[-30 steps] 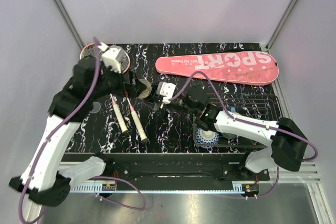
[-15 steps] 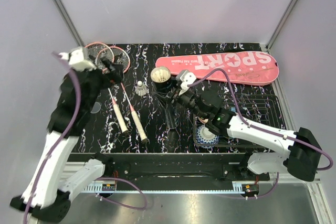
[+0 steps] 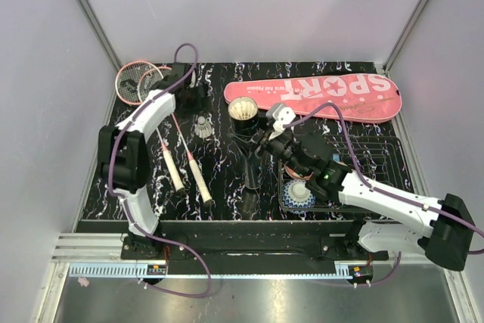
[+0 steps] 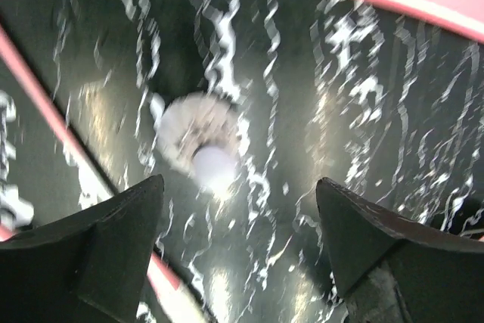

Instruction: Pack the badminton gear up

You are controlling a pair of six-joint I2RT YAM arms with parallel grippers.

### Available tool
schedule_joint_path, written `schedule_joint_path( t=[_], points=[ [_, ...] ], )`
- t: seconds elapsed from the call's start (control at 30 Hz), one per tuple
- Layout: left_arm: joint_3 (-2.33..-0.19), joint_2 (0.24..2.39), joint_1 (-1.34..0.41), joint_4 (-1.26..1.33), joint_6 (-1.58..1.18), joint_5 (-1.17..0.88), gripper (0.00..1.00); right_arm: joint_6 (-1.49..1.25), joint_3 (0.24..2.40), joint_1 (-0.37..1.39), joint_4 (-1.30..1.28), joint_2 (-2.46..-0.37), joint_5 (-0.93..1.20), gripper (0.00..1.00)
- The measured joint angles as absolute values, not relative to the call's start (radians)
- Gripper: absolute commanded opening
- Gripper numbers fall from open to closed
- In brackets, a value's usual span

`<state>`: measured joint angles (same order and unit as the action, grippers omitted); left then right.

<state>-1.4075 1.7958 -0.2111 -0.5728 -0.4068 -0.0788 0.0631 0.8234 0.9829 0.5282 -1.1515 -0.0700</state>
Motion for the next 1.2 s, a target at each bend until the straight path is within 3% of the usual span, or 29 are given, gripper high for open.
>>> schedule_joint_path(
  t=[0.13, 0.23, 0.33, 0.4, 0.57, 0.67, 0.77, 0.8, 0.87, 0.9, 0.97, 1.2],
  points=[
    [-1.648, 1.923, -0.253, -0.637, -0.356, -0.053, 0.76, 0.068, 0.816, 0.981, 0.526, -1.124, -0.071, 0.41],
    [-1.682, 1.948, -0.267, -0.642, -0.337, -0.029, 0.69, 0.071, 0.815, 0.98, 0.526, -1.11, -0.07, 0.42],
    [-1.679, 1.972, -0.267, -0.673, -0.324, 0.002, 0.72, 0.073, 0.815, 0.979, 0.526, -1.099, -0.07, 0.41],
    [-1.666, 1.982, -0.271, -0.683, -0.32, 0.026, 0.81, 0.073, 0.815, 0.979, 0.526, -1.095, -0.07, 0.41],
    [-1.62, 1.984, -0.292, -0.694, -0.311, 0.085, 0.76, 0.073, 0.815, 0.979, 0.526, -1.095, -0.07, 0.42],
    [-1.615, 1.992, -0.304, -0.694, -0.31, 0.092, 0.67, 0.073, 0.815, 0.979, 0.526, -1.095, -0.068, 0.41],
    [-1.609, 2.008, -0.311, -0.691, -0.307, 0.105, 0.45, 0.073, 0.815, 0.979, 0.526, -1.095, -0.067, 0.42],
    [-1.609, 2.015, -0.311, -0.691, -0.303, 0.11, 0.32, 0.073, 0.815, 0.979, 0.526, -1.094, -0.067, 0.42],
    [-1.609, 2.031, -0.31, -0.694, -0.295, 0.119, 0.21, 0.073, 0.814, 0.979, 0.526, -1.092, -0.067, 0.41],
    [-1.61, 2.037, -0.311, -0.699, -0.289, 0.125, 0.09, 0.073, 0.813, 0.979, 0.526, -1.091, -0.067, 0.42],
    [-1.618, 2.04, -0.315, -0.725, -0.271, 0.147, 0.0, 0.073, 0.809, 0.979, 0.526, -1.084, -0.067, 0.41],
    [-1.583, 2.008, -0.417, -0.833, -0.231, 0.419, 0.01, 0.072, 0.783, 0.979, 0.534, -1.063, -0.066, 0.42]
  ],
)
